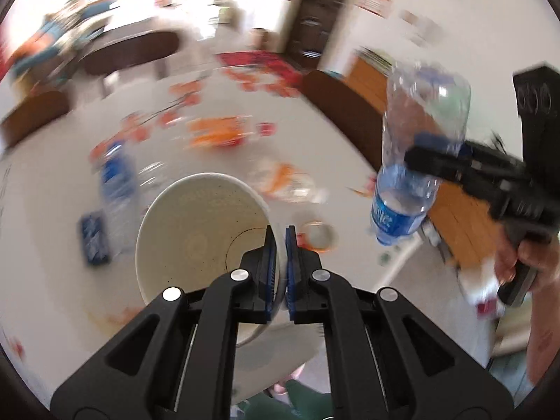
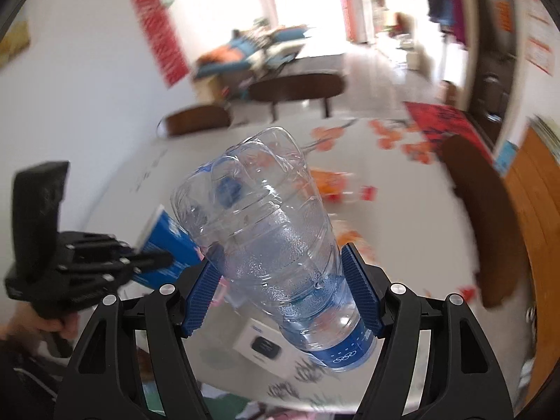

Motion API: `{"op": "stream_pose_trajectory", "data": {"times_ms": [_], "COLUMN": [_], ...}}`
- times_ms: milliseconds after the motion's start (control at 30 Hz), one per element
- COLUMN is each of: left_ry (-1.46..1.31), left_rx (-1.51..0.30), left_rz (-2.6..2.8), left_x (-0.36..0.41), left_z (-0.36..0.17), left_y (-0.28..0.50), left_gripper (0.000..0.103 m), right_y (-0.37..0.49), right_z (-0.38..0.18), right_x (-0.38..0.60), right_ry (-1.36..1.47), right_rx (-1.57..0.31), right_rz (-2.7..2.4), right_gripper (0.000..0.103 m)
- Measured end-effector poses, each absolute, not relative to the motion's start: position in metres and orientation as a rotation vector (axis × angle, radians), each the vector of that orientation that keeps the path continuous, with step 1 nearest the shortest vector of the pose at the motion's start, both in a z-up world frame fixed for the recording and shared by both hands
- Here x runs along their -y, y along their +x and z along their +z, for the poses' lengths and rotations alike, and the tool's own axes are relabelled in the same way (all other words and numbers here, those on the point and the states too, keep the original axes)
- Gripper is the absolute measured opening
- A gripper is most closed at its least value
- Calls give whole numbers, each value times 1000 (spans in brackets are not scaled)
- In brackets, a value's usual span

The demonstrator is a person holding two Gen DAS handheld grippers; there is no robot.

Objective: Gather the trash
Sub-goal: 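Carry cup and bottle over the grey bin and open both tools to drop them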

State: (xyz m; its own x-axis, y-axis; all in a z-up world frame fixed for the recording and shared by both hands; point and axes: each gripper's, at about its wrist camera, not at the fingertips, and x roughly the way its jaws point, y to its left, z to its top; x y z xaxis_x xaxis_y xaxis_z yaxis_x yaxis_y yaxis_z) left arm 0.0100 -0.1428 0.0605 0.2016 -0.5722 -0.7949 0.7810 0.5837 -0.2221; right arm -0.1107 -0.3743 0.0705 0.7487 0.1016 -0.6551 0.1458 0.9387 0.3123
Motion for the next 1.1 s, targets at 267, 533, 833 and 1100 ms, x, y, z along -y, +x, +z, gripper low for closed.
{"op": "stream_pose_trajectory", "data": {"times_ms": [267, 533, 833, 1100], "left_ry": [594, 891, 1077, 1066], "left_rx": [-926, -953, -1215, -1417], "left_rz": [-1386, -1727, -1672, -1426], "left_x": [274, 362, 412, 437], "left_z": [56, -16, -218, -448], "left_y": [-111, -262, -334, -328], "left_gripper": [4, 4, 4, 4], "right_y": [-294, -429, -466, -470], "right_z": [33, -91, -304, -530], "right_x": [454, 471, 473, 459], "right_ry": [585, 898, 1239, 1453], "right_rx": [-700, -747, -715, -640], "right_rz": [-417, -685, -758, -831], "right_gripper": [69, 69, 69, 69]}}
